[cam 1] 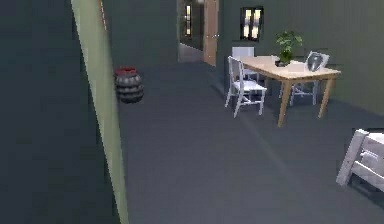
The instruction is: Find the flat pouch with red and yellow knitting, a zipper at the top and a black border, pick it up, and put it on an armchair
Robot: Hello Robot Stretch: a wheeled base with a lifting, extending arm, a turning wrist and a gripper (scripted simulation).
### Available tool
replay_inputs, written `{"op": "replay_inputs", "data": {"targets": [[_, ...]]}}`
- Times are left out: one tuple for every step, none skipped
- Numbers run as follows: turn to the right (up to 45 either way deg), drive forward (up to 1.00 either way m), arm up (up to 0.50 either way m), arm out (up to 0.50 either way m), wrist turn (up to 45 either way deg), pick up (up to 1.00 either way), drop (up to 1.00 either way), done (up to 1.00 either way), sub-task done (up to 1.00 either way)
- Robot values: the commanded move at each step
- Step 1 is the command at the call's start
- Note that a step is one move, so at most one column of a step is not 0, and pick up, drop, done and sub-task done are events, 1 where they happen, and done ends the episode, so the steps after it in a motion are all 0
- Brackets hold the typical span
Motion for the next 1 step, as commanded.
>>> {"op": "replay_inputs", "data": {"targets": [[6.0,0.00,0.00,0.00,0.0,0.00,0.00,0.00,0.00]]}}
